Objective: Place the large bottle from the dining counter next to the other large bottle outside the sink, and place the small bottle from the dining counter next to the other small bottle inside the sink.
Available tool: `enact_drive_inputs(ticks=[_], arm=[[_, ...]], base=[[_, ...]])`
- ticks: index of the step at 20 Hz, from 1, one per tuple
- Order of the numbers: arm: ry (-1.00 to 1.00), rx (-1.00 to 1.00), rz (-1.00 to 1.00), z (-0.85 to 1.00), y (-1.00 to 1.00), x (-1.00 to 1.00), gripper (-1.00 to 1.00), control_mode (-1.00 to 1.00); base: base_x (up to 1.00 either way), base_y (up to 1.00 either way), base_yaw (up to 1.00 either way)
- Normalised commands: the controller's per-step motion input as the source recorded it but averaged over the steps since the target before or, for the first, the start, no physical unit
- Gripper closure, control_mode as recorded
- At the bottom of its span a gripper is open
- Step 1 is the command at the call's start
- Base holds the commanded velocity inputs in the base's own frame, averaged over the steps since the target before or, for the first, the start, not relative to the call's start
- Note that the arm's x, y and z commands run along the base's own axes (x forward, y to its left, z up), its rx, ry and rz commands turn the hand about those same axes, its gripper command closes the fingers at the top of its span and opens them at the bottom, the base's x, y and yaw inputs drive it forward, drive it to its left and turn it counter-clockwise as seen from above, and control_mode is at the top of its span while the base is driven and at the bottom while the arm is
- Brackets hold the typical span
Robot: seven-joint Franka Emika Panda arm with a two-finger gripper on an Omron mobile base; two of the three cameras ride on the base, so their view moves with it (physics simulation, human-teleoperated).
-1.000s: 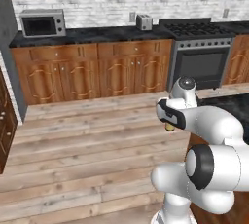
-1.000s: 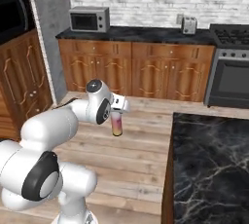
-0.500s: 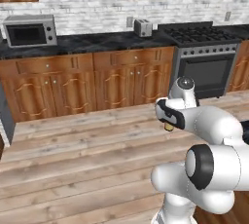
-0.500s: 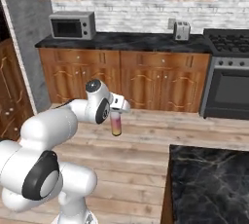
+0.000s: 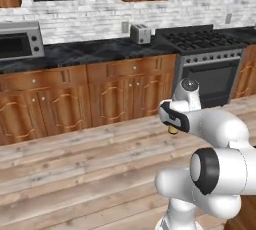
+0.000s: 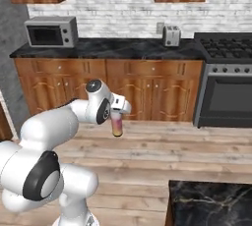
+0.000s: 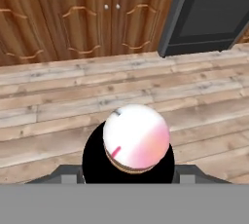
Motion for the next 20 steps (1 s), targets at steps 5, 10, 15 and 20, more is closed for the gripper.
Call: enact_drive_inputs(ticks=[5, 10, 15, 20], arm=[[0.00, 0.00, 0.00, 0.00, 0.00, 0.00, 1.00, 1.00], [0.00, 0.00, 0.00, 0.00, 0.00, 0.00, 1.00, 1.00], [0.00, 0.00, 0.00, 0.00, 0.00, 0.00, 1.00, 1.00], [0.00, 0.00, 0.00, 0.00, 0.00, 0.00, 1.00, 1.00]], base=[[0.52, 0.12, -0.23], [0.44, 0.06, -0.27], [0.51, 0.01, -0.29], [0.63, 0.01, -0.32]])
